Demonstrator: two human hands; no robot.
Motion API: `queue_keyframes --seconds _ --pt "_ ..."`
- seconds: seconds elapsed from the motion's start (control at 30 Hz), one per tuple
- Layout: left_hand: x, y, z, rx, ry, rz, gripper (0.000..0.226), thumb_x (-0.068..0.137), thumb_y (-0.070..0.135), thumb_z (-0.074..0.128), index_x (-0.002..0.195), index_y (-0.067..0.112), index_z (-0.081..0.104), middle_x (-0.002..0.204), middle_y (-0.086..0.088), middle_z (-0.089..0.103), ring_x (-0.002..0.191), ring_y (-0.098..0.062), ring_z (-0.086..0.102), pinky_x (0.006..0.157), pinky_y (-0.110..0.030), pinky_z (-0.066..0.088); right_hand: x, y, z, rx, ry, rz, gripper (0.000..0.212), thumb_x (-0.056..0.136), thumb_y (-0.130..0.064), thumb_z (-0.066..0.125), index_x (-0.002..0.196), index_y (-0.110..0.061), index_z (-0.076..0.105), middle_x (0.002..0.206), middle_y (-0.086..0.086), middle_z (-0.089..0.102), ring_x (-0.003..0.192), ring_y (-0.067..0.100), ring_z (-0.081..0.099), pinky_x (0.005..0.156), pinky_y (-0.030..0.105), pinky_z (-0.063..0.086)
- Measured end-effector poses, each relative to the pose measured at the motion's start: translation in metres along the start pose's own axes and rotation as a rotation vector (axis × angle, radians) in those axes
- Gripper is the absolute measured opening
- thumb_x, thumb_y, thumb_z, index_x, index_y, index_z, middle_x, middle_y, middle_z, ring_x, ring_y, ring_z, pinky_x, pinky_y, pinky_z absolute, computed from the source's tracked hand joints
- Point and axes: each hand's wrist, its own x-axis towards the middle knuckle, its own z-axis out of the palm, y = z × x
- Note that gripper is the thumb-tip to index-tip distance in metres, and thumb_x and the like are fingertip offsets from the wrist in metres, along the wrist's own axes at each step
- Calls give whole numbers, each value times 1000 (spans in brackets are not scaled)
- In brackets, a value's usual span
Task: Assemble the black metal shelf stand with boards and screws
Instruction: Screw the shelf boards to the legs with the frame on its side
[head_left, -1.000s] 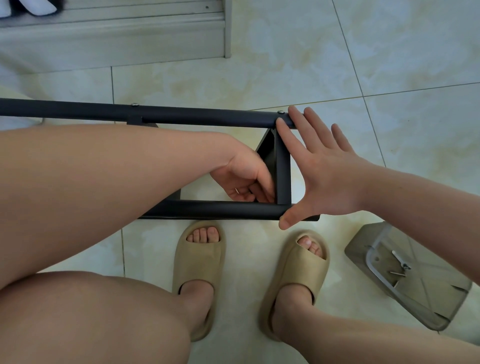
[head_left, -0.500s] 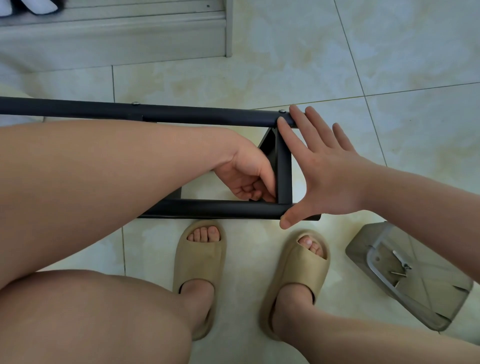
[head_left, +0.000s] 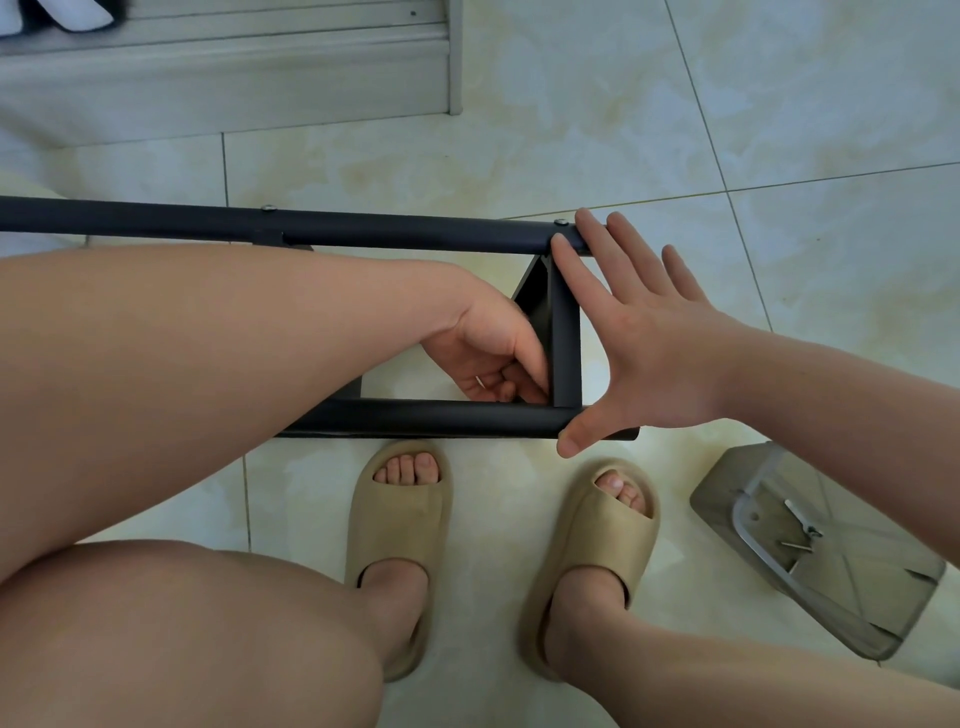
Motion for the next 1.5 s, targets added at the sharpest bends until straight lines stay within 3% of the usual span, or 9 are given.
queue_keyframes --seconds 0.43,0.57,0.7,0.87,1.1,1.27,1.4,1.5 --pt "-3 5 0 -24 3 11 12 94 4 58 91 12 66 74 1 63 66 -9 48 72 -21 42 0 0 0 2 -1 -2 161 39 -98 60 147 -31 -38 155 -8 -44 144 17 -41 121 50 -14" --pt "-6 2 -1 -15 -39 7 16 94 6 56 106 12 64 90 -2 62 75 -12 53 84 -27 44 0 0 0 1 -3 -2 161 39 -97 60 148 -31 -38 156 -7 -44 144 18 -41 121 50 -14" --pt "-7 -1 -2 60 -11 -22 20 95 22 60 114 18 67 102 -2 61 82 -15 51 89 -32 43 0 0 0 4 -6 -2 161 40 -97 60 148 -30 -38 156 -7 -44 144 18 -41 121 50 -14" --pt "-2 0 1 -1 -3 26 13 96 12 57 92 16 70 79 3 66 66 -10 47 72 -23 45 0 1 0 5 -6 -6 160 38 -98 58 148 -30 -37 155 -8 -45 144 17 -41 121 50 -14" --pt "-2 2 2 -52 3 24 15 94 4 56 87 12 67 74 0 62 64 -9 46 75 -23 43 1 1 1 9 -1 -7 161 39 -98 60 148 -30 -37 156 -7 -44 144 17 -41 121 50 -14" --pt "-4 1 2 -71 -12 29 15 94 2 55 95 10 67 85 -3 63 73 -12 52 81 -26 44 1 1 1 10 -4 -6 160 38 -98 57 148 -31 -37 155 -8 -45 143 16 -42 121 50 -14" --pt "-8 -1 0 -53 -44 -1 16 93 11 57 103 14 69 98 -3 66 86 -15 59 91 -34 45 0 0 0 13 -8 -1 161 38 -97 59 148 -31 -37 155 -8 -45 143 16 -42 121 50 -14" --pt "-7 0 0 -26 -39 -6 17 95 19 58 109 15 67 98 -1 65 82 -13 57 88 -31 45 0 1 0 11 -7 -2 161 38 -97 60 148 -30 -38 154 -8 -45 143 16 -42 120 50 -15"
